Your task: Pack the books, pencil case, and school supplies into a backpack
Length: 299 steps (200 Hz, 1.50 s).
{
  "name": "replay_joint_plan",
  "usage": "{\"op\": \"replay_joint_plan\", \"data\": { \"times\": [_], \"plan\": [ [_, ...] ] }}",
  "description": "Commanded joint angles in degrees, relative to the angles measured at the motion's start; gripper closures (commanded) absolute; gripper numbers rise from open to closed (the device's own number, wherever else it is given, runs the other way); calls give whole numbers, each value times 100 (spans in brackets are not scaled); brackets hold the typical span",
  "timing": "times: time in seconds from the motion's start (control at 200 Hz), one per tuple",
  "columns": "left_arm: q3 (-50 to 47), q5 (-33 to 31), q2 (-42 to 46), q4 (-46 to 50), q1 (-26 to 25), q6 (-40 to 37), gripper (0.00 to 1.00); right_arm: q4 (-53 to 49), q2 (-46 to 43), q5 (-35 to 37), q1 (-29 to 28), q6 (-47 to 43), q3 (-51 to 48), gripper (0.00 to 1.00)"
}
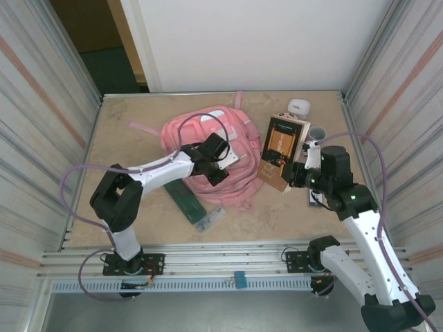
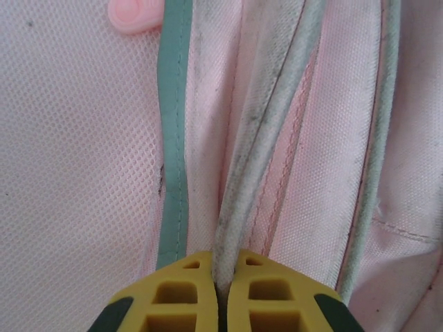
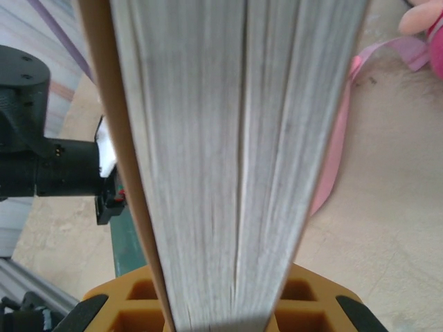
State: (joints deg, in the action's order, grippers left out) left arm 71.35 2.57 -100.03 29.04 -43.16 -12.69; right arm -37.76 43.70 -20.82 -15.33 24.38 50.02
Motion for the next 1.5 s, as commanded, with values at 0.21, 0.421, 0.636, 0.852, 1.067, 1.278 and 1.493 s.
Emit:
{"op": "replay_joint_plan", "data": {
  "times": [0.21,0.421,0.636,0.852,1.067,1.278,1.493],
  "plan": [
    [193,421,1086,-240,20,495,100,-1293,270,233,264,-519,1129,100],
    [821,876,1196,-96,352,762,100,-1652,174,-169,557,-235,1564,100],
    [956,1383,1432,-188,922,1134,100,-3303,83,751,566,89,2152,100],
    [922,2434,1494,-690,1266,1482,100,-1831,-115,-1913,517,683,834,100],
    [1089,2752,1379,-681,1272,1512,100,253,414,-2855,-333,1352,-169,100],
    [1100,2959,1319,-865,1286,1737,100,433,1578,-3125,-387,1314,-428,100],
    [1083,2930,1298,-815,1283,1745,100,765,2957,-2798,-232,1131,-229,100]
  ]
}}
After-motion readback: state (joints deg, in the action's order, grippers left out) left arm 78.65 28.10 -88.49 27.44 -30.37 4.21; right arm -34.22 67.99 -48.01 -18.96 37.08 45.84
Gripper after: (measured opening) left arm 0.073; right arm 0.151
